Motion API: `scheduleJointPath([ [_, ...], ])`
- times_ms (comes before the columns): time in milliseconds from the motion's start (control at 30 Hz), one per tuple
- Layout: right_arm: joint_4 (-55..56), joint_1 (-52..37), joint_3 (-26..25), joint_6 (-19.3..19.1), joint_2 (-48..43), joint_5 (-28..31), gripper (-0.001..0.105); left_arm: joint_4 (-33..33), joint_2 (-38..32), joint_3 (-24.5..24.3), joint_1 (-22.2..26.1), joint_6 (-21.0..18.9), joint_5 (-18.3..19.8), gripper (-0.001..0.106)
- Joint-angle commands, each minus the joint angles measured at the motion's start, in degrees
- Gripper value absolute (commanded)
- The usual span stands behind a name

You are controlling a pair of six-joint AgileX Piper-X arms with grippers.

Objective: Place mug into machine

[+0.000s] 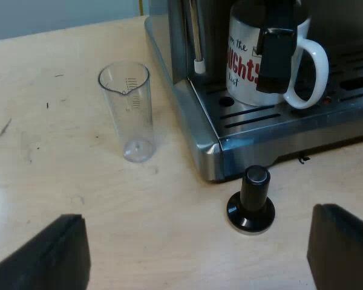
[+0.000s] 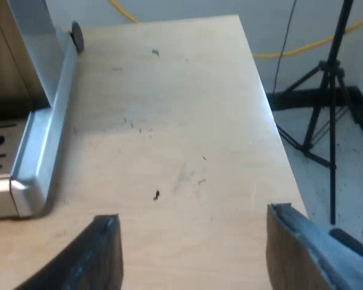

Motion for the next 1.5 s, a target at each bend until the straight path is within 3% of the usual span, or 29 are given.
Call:
scheduleJointPath([
  [33,1.46,-0.2,-0.14,0.1,-0.17,0.24,0.054,0.26,-0.1,-0.13,-0.01,0.16,-0.17,0.074],
  [267,5.82,-0.2,0.11,0.0,-0.17,0.24,0.054,1.97,-0.1,-0.28,-0.01,0.16,0.02,0.074],
  [533,6.49,-0.2,2.38,0.56,-4.99,0.24,0.054,8.48,-0.1,-0.41,-0.01,1.29,0.02,0.074],
  [1300,6.36,-0.2,2.38,0.88,-6.73,0.24,0.054,7.59,-0.1,-0.14,-0.18,1.26,0.02,0.074],
  [1500,6.36,-0.2,2.38,0.88,-10.47,0.24,0.054,7.49,-3.68,0.0,-0.23,1.26,0.02,0.074],
])
